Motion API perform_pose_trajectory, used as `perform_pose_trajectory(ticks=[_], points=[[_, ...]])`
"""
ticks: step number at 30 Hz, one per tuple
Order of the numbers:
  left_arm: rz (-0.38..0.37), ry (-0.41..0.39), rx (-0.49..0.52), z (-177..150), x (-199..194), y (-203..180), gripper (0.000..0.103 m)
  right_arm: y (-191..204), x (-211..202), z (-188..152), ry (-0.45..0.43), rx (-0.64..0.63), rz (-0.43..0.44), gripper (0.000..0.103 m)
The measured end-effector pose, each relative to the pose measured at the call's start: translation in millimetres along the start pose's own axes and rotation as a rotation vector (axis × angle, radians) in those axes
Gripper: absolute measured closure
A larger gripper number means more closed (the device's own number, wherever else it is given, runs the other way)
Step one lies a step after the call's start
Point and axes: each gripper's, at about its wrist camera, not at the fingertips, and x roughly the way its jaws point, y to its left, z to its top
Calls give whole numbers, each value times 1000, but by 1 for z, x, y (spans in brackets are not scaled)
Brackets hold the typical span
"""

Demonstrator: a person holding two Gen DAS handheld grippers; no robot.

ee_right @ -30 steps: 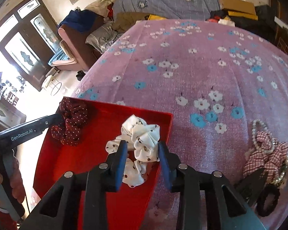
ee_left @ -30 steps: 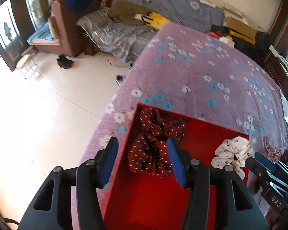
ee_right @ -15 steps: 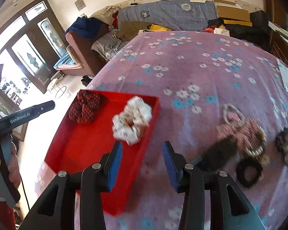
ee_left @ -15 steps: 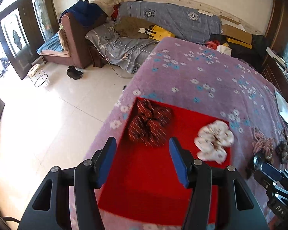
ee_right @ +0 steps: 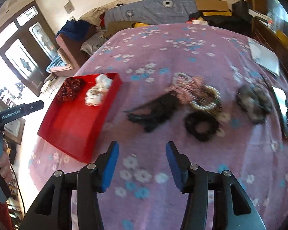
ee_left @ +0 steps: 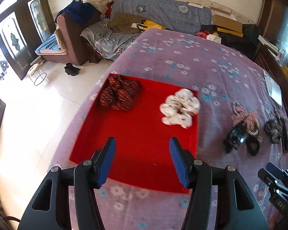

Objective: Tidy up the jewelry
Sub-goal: 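Move both tools back toward the plaid and grey scrunchies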

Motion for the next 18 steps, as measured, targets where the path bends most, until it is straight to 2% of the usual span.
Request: perform_pose_trajectory(ticks=[7,12,18], points=[[-17,31,38,-16,1,-39,47,-63,-21,-19,-9,95,-55,48],[-72,38,19,-16,5,-66,47,-112,-38,-33,-25,181,-105,48],[-151,67,96,-16,21,-127,47,-163,-55,-39,-55,247,-162,48]])
